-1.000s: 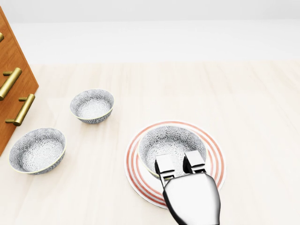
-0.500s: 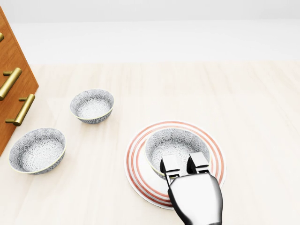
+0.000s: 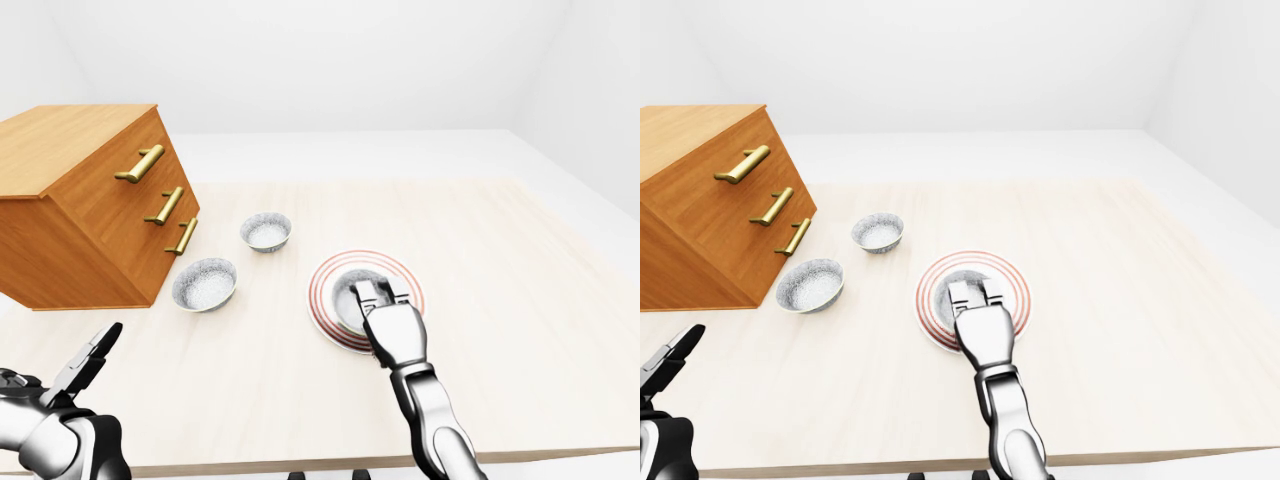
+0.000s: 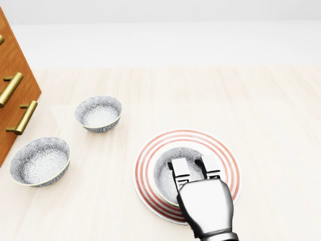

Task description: Put the bowl at the front on the plate.

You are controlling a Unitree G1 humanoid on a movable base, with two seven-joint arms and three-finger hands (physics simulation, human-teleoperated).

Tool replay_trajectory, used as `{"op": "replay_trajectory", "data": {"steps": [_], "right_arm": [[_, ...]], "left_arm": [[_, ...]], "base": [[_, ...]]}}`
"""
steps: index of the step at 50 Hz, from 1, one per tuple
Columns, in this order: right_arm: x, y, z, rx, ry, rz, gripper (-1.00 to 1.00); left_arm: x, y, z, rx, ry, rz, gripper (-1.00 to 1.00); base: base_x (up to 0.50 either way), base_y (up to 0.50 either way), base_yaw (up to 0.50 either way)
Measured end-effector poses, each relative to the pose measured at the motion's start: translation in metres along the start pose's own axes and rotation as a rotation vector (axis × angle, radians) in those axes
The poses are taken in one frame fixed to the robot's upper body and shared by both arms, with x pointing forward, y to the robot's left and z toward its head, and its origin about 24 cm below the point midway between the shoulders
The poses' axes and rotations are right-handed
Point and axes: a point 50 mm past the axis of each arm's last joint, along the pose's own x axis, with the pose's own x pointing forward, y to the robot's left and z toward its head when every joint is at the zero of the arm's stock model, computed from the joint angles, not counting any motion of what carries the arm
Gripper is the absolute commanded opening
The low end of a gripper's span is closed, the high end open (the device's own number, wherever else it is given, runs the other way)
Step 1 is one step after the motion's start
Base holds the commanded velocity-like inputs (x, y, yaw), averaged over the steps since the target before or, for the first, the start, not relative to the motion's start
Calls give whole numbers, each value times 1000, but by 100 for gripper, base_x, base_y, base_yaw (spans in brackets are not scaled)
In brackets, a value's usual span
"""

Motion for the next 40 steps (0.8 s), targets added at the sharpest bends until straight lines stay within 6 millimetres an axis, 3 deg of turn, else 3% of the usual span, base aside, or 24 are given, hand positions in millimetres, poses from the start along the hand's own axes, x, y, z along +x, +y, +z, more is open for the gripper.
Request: {"op": "replay_trajectory", "data": {"steps": [22, 31, 40], "right_arm": [[2, -23, 3, -11, -7, -70, 100], [1, -52, 11, -57, -16, -145, 100], [-2, -93, 23, -125, -4, -247, 100]], "left_arm": [[0, 0, 0, 0, 2, 0, 100], [0, 0, -1, 2, 6, -1, 100], [0, 0, -1, 2, 5, -1, 100]], "base": [[0, 0, 0], [0, 0, 0], [0, 0, 0]]}}
